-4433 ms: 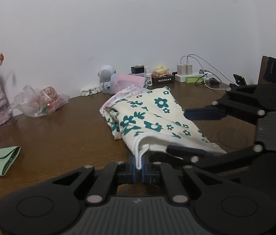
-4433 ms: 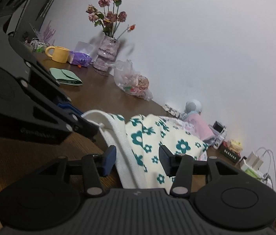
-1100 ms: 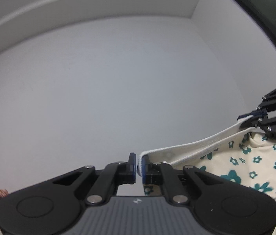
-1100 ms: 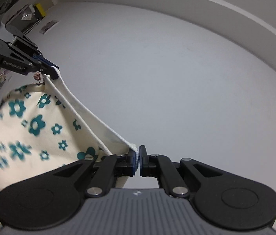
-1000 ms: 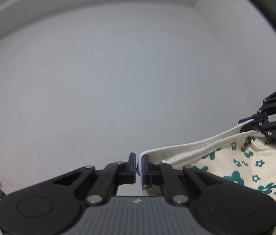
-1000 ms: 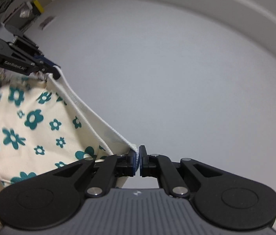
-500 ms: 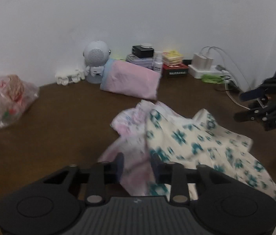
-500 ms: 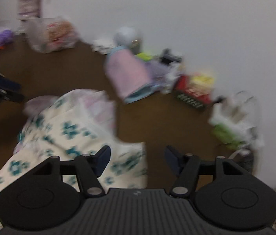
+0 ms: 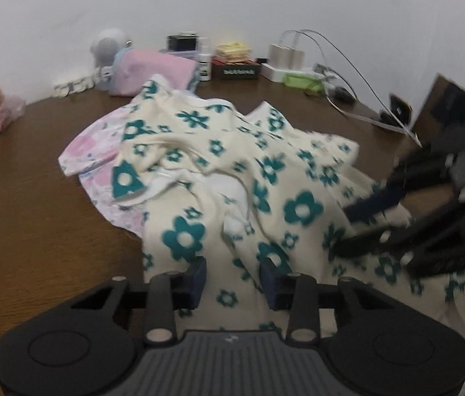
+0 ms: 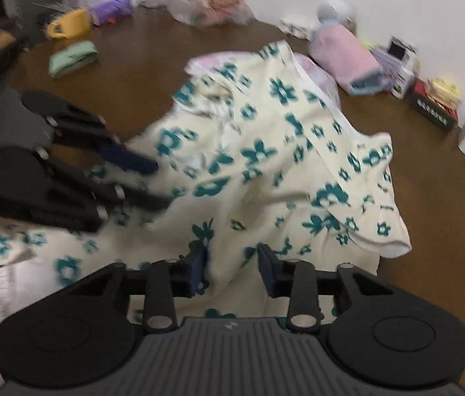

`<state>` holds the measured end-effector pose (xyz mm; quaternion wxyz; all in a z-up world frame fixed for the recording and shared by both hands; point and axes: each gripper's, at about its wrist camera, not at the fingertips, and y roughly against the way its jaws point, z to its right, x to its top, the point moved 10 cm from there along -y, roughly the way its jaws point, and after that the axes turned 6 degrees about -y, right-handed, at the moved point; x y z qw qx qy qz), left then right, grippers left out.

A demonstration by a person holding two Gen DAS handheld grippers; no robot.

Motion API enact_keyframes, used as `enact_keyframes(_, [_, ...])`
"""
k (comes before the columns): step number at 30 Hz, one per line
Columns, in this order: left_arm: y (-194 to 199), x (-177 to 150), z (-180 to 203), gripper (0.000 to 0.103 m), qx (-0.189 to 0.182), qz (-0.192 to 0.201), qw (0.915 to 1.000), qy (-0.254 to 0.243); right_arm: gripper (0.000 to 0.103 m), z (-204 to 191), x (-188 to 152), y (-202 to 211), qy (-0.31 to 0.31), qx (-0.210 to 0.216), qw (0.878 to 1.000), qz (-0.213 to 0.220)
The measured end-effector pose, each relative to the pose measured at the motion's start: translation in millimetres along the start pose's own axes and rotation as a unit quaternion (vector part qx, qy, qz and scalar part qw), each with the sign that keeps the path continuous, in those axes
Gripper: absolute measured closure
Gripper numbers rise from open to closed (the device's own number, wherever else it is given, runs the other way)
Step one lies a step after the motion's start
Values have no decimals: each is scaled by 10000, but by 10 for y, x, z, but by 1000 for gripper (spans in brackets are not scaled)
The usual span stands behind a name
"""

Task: Fold clothes
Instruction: 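Lay the shirt down on the table with both grippers and release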

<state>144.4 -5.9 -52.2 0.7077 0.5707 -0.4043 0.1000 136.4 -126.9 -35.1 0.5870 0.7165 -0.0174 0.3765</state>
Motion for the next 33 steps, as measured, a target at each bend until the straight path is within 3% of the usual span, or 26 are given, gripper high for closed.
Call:
enact_keyframes(1, [11, 6, -93, 90, 159, -2, 9999, 17, 74, 1, 31, -50, -43, 9, 10000, 30])
enact_keyframes(2, [-15, 20, -211, 95, 370, 39, 9993, -34, 75, -11, 77, -90, -69, 11, 9999, 76])
enact_keyframes(8, [-325, 372, -823, 95, 938, 11, 9954, -215, 75, -103, 484, -415, -315, -61, 9986, 421])
enact_keyframes(11, [-505, 598, -1068, 93, 1708, -81, 9836, -578, 73, -2, 763, -622, -713, -199, 9953, 626])
enact_keyframes(14, [-599, 711, -1325, 95, 2293, -302, 9703, -712, 72, 151, 962, -733, -1165, -246, 9915, 515])
enact_keyframes(17, [-304, 411, -1143, 85, 1949, -206, 9789, -586, 67, 207, 892, -392, -1008, -247, 9926, 636])
enact_keyframes(19, [-105, 213, -1021, 66, 1717, -142, 9838, -502, 54, 236, 784, -65, -774, -252, 9933, 817])
enact_keyframes(22, [198, -84, -836, 59, 1368, -46, 9899, -375, 54, 208, 351, 290, -794, -111, 9944, 689])
enact_keyframes(27, [714, -574, -525, 60, 782, 115, 9967, -162, 54, -215, -485, 431, -532, 153, 9981, 287])
enact_keyframes(29, [819, -698, -468, 60, 778, 154, 9967, -156, 58, -344, -679, 411, -569, 126, 9980, 257])
enact_keyframes(33, [898, -853, -451, 65, 1078, 197, 9937, -249, 82, -488, -872, 440, -720, -244, 9963, 398])
